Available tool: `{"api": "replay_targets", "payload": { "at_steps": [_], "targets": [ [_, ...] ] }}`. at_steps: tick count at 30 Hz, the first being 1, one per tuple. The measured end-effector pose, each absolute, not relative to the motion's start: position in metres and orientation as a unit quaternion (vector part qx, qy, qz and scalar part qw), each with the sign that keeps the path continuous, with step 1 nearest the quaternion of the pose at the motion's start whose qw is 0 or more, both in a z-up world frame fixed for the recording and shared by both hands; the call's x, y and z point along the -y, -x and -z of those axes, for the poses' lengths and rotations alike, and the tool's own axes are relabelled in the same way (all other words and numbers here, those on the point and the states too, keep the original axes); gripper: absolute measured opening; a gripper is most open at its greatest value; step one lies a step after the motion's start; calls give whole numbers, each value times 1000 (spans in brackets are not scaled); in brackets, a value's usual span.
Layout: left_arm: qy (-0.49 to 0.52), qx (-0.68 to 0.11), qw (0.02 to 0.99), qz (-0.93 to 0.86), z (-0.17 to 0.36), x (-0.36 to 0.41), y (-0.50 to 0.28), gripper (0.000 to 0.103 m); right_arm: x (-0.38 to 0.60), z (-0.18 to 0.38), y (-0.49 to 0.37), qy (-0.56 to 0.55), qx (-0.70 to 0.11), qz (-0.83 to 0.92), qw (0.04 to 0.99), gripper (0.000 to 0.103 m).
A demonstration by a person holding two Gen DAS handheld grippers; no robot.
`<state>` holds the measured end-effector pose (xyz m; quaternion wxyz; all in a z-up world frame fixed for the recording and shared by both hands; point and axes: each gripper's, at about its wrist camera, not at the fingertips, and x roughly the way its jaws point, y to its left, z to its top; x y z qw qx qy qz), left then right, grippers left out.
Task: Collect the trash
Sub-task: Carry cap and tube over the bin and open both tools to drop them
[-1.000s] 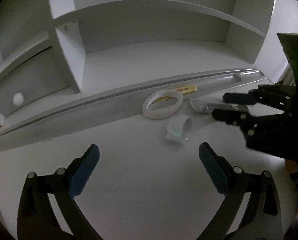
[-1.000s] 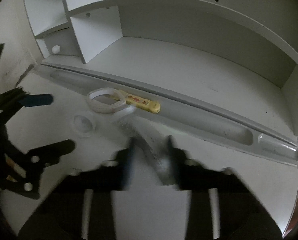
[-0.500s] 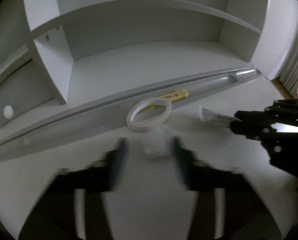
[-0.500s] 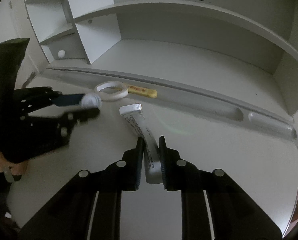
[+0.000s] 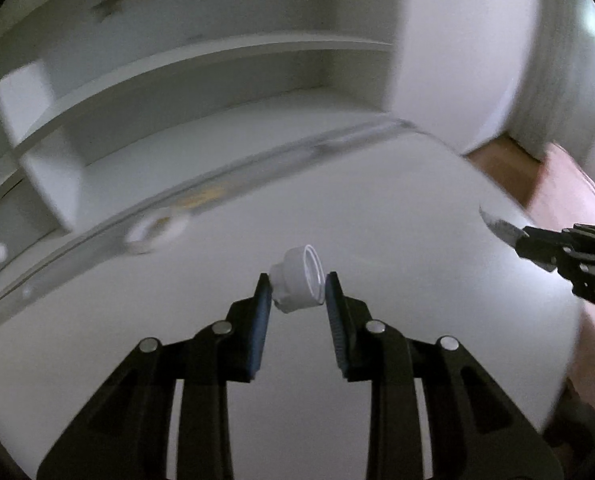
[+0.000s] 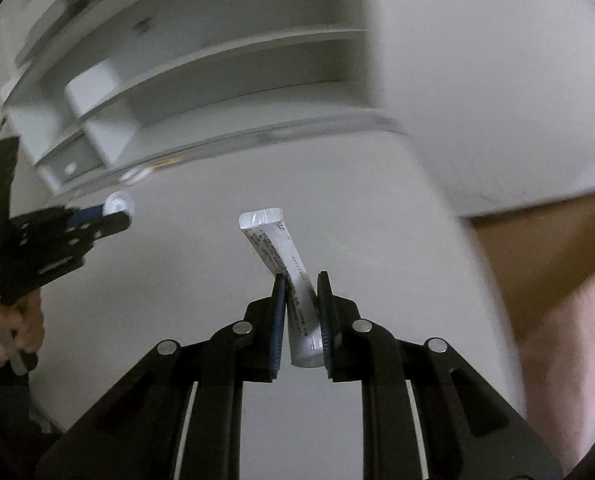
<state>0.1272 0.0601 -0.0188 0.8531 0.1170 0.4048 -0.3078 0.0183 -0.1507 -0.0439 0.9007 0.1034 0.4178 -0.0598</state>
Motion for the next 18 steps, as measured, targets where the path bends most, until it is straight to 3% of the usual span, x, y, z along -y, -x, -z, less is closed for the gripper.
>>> {"api": "replay_targets", "payload": {
  "at_steps": [10,18],
  "targets": [
    [-174,-362,762,508,16,111,17,28,271,59,189,-200,-388,282,854,15],
    [-231,-361,666,610,53,216,114,28,320,99,305,-276,-387,387,790,15]
  ]
}}
